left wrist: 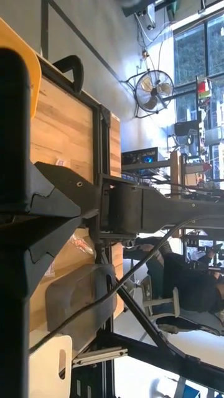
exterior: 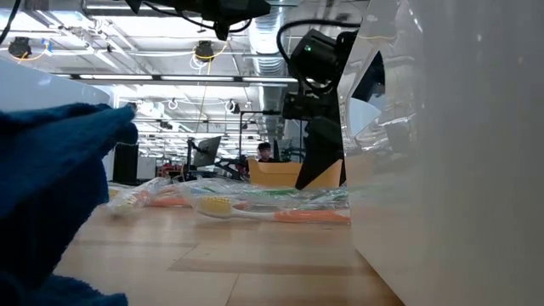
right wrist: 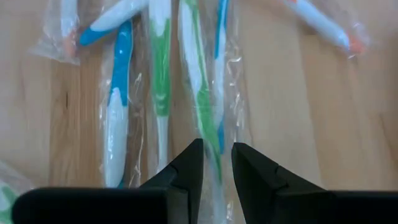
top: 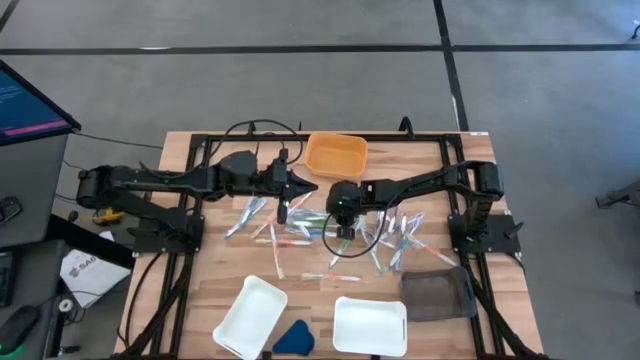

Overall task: Pick & Place Toothbrushes
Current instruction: Put the green toothbrush into the black bin

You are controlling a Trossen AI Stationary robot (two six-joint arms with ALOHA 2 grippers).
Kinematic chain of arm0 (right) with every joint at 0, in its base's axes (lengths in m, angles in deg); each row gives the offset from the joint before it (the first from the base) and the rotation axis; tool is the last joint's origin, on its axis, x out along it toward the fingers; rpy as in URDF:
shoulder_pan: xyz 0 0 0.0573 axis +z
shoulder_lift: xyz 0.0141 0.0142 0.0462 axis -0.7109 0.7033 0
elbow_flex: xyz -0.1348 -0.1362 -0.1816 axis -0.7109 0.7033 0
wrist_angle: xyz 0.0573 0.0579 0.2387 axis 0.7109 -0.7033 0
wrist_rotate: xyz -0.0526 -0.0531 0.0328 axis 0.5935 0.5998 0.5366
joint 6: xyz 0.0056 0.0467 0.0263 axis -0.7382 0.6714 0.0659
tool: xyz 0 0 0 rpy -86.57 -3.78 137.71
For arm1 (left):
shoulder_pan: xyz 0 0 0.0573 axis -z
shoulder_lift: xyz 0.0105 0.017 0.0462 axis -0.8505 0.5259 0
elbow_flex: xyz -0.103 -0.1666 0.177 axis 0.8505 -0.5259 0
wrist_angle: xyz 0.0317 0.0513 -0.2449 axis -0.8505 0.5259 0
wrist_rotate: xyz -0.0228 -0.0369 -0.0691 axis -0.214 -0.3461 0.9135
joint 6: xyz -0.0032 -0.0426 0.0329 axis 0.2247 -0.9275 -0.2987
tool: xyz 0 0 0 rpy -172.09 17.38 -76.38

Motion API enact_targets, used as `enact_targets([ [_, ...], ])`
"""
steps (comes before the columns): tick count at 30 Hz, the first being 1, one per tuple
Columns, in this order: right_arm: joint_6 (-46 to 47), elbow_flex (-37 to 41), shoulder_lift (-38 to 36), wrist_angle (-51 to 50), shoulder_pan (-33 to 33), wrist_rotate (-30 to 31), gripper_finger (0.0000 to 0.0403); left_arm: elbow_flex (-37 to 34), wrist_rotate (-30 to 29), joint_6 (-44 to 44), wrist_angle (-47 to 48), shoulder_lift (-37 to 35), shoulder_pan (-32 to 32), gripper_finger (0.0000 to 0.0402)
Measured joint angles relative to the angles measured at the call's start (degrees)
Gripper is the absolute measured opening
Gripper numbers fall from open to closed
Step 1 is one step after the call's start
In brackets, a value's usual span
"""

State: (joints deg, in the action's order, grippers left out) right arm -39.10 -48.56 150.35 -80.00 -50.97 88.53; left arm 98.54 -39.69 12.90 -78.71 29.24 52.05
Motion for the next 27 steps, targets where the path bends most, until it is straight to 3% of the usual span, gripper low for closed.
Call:
enact_targets([
  [27, 1.67, -0.03, 0.04, -1.31, 0.65, -0.18, 0.0078, -0.02, -0.02, 0.02, -0.33, -0.04, 0.00, 0.0003],
])
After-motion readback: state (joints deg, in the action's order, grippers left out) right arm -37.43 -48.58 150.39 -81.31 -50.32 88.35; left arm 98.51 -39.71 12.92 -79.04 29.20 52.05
